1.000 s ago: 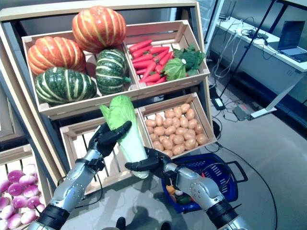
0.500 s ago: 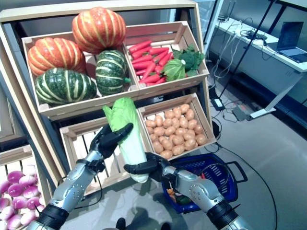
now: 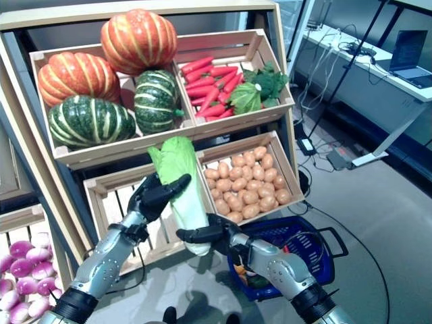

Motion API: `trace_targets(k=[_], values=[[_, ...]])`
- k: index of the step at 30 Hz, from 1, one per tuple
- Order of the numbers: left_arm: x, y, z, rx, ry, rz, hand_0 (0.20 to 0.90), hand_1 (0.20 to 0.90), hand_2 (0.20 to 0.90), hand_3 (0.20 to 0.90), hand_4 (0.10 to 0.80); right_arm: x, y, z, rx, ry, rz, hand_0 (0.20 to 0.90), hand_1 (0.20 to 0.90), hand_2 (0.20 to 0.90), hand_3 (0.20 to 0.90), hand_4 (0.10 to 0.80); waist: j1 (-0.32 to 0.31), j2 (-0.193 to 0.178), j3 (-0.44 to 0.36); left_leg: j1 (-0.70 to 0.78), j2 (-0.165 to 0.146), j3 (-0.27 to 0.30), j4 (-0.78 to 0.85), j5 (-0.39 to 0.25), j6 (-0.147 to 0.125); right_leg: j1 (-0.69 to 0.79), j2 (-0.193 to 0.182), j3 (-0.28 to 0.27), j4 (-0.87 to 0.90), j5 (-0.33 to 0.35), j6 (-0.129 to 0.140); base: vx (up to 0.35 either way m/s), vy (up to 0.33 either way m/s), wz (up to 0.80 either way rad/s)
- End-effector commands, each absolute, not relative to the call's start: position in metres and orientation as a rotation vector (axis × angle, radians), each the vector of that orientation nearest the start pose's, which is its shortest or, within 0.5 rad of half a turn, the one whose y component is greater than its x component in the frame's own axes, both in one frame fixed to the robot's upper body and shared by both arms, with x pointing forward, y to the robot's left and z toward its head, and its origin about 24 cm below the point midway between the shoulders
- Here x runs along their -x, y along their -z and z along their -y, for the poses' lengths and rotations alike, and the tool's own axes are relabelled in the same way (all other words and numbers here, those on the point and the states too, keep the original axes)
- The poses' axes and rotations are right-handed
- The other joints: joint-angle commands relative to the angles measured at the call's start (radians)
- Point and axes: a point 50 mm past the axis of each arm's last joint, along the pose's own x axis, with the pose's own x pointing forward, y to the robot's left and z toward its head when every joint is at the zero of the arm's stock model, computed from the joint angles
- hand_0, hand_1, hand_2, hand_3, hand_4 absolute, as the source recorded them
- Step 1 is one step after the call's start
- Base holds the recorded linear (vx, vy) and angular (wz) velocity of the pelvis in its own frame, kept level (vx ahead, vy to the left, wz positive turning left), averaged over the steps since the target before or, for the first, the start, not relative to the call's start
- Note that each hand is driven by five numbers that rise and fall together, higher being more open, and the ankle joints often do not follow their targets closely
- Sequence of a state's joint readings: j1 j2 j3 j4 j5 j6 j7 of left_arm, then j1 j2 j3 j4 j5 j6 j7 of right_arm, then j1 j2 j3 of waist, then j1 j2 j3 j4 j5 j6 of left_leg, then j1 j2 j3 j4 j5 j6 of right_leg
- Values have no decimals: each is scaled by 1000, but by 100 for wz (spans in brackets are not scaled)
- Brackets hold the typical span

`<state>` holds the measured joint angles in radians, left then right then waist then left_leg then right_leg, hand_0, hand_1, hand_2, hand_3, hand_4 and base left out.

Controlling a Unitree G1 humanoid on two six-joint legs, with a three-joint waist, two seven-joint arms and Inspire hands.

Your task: Put vegetables into the basket

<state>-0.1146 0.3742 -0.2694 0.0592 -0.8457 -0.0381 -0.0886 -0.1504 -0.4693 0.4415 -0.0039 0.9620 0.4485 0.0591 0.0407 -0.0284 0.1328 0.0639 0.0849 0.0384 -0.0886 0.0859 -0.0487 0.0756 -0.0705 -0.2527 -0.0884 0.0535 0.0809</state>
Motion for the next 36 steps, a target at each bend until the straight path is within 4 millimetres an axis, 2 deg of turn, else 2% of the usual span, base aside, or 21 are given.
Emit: trace_targets(k=[1, 6, 12, 20, 24, 30, 31, 32, 36], values=[[-277, -81, -152, 401, 399, 103, 900, 900, 900, 900, 800, -282, -106, 138, -625, -461, -42, 300, 300, 300, 300, 400, -6, -26, -46, 16, -16, 16, 1, -78, -17, 33, -36, 9, 1, -1, 42, -8, -5, -6], [-276, -78, -164, 391, 361, 98, 900, 900, 900, 900, 800, -280, -112, 167, -639, -299, 63, 300, 300, 300, 300, 400, -19, -23, -40, 14, -12, 25, 1, -79, -14, 29, -30, 22, 1, -3, 39, -3, -6, -9], [-274, -77, -171, 388, 332, 94, 900, 900, 900, 900, 800, -276, -107, 195, -599, -93, 147, 300, 300, 300, 300, 400, -31, -21, -36, 12, -6, 37, 1, -80, -11, 20, -26, 34, 1, -3, 37, -2, -13, -5], [-268, -73, -186, 386, 281, 102, 900, 900, 900, 900, 800, -256, -57, 236, -621, 307, 79, 300, 300, 300, 300, 400, -50, -20, -25, 0, 5, 52, 1, -72, -11, 8, -14, 49, 1, -7, 31, -5, -31, -9], [-268, -75, -188, 397, 279, 111, 900, 900, 900, 900, 800, -251, -37, 244, -637, 441, 10, 300, 300, 300, 300, 400, -48, -19, -13, -10, 9, 52, 1, -67, -12, 3, -12, 48, 1, -8, 27, -1, -38, -2], [-273, -95, -183, 415, 321, 205, 900, 900, 900, 900, 800, -247, -10, 256, -699, 626, -37, 300, 300, 300, 300, 400, -32, -13, 43, -61, 12, 38, 1, -53, -15, -36, -6, 46, 3, -2, 14, -60, -53, 0], [-273, -96, -183, 414, 322, 210, 900, 900, 900, 900, 800, -248, -10, 256, -700, 628, -35, 300, 300, 300, 300, 400, -31, -12, 46, -64, 12, 38, 1, -52, -15, -39, -5, 46, 4, -2, 14, -216, -61, 1], [-277, -109, -182, 411, 342, 275, 900, 900, 900, 900, 800, -253, -8, 263, -722, 656, -23, 300, 300, 300, 300, 400, -25, -6, 90, -97, 13, 31, 1, -43, -16, -74, -1, 46, 22, -3, 7, -218, -58, 2], [-283, -134, -178, 475, 380, 397, 900, 900, 900, 900, 800, -265, -12, 273, -808, 687, 17, 300, 300, 300, 300, 400, -13, 14, 179, -162, 9, 14, 1, -14, -19, -162, 7, 45, 94, -20, -7, -218, -57, 3]])
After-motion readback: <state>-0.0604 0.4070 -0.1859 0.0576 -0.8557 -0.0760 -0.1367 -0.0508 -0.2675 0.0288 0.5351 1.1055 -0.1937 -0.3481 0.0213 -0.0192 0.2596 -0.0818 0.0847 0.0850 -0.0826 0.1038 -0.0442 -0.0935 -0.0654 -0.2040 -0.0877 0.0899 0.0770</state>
